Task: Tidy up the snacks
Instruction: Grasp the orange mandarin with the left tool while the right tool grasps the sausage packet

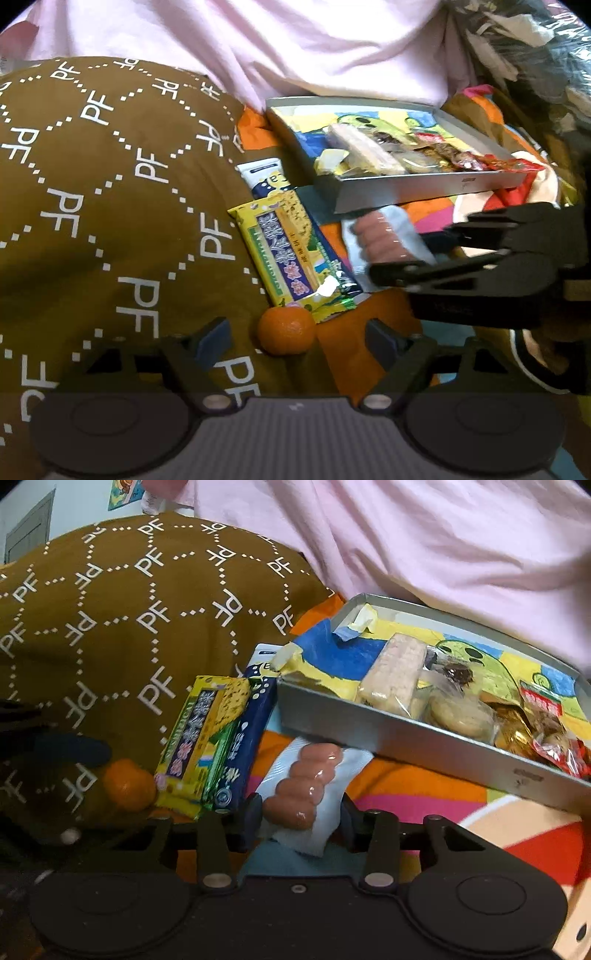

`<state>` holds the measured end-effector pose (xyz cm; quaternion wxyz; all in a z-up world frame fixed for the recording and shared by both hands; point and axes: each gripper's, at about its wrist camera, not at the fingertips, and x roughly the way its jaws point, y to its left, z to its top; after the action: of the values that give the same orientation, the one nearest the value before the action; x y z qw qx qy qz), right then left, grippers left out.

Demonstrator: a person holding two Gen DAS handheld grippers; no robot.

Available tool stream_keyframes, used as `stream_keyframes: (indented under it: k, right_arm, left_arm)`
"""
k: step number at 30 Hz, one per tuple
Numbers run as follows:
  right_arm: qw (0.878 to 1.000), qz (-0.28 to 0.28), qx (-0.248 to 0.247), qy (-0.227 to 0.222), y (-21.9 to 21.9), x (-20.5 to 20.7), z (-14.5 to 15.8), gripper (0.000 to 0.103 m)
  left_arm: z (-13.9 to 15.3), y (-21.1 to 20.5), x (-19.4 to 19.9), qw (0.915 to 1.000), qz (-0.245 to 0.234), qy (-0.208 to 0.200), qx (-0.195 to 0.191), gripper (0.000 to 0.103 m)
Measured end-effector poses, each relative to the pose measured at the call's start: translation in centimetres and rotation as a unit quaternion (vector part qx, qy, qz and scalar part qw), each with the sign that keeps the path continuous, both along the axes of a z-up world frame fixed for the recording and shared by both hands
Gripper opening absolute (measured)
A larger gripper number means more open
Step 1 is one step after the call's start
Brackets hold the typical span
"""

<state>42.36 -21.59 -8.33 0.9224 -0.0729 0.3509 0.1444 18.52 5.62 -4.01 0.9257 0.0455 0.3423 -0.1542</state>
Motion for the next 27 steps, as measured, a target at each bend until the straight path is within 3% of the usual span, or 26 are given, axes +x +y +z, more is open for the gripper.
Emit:
stream_keyframes:
  k: [7,9,12,17,24,27]
  right_arm:
    - [0.999,-0.008,0.052,0.014,-2.0,-0.9,0.9,0.037]
    - [0.997,-0.018,0.075,0.021,-2.7,-0.4,0.9,0.038]
    - [0.993,-0.037,0.109,0.026,-3.4,0.4,1.0,0.044]
    - [0.985,-0.074,0.153,0.042,-3.8,1.9,0.8,0.046]
    - [0.99,-0.067,0.123,0.025,-2.3,1.6,0.2,0.037]
    - [0.989,-0.067,0.132,0.026,-2.3,1.1,0.3,0.033]
  left_arm:
    - [0.1,0.0,0.4,0.9999,0.014,0.002,-0.005,0.073]
    - [0.0,0.1,0.5,0.9998,0.015,0.005,-0.009,0.063]
    - [-0.1,0.4,0.7,0.9996,0.015,0.015,-0.021,0.056]
    - [-0.3,0.5,0.9,0.9993,0.015,0.019,-0.029,0.054]
    - [-0.5,0.9,1.0,0.9984,0.028,0.024,-0.043,0.04]
    - [-0.4,1.0,1.1,0.9979,0.031,0.028,-0.049,0.04]
